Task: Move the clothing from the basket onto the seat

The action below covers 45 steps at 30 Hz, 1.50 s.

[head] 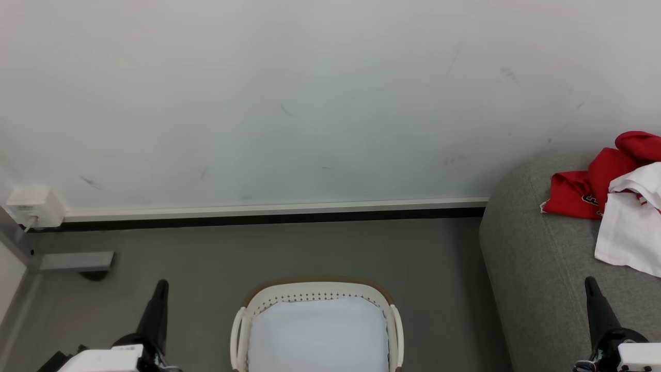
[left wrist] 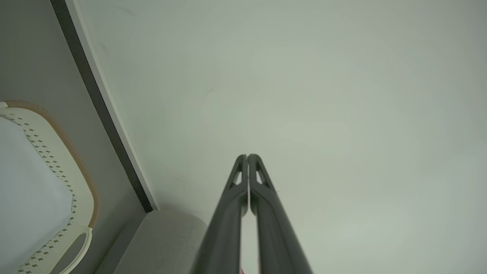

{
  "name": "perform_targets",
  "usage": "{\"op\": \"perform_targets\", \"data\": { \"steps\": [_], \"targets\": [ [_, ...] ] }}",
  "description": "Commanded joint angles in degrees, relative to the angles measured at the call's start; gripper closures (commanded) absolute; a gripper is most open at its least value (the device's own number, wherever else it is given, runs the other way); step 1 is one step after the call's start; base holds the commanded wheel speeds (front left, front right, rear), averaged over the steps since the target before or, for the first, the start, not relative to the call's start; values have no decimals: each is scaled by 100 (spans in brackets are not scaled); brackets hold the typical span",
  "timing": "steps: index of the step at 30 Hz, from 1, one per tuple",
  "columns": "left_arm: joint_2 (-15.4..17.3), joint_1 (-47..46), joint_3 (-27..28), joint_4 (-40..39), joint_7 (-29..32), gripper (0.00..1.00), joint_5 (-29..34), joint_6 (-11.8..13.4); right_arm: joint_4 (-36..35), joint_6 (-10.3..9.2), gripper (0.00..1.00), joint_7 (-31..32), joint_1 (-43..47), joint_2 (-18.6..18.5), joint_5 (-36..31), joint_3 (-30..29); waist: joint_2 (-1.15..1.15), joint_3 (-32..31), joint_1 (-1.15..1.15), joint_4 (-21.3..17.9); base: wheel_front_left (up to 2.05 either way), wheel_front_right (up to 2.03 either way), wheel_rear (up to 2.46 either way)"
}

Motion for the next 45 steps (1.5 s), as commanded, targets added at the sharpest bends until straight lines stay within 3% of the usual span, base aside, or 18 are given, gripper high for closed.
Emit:
{"op": "perform_targets", "data": {
  "steps": [1, 7, 45],
  "targets": [
    [13, -72, 22, -24, 25, 100, -107, -32, -48, -11, 100, 23, -57, -50, 104, -30, 0, 5, 0, -2, 0, 0, 0],
    [1, -94, 40, -36, 87, 100, -353, -37, -61, -12, 100, 85, -94, -51, 337, -41, 0, 25, 0, -11, 0, 0, 0],
    [2, -89, 35, -37, 83, 100, -331, -37, -57, -12, 100, 81, -91, -51, 308, -38, 0, 25, 0, -11, 0, 0, 0]
  ]
}}
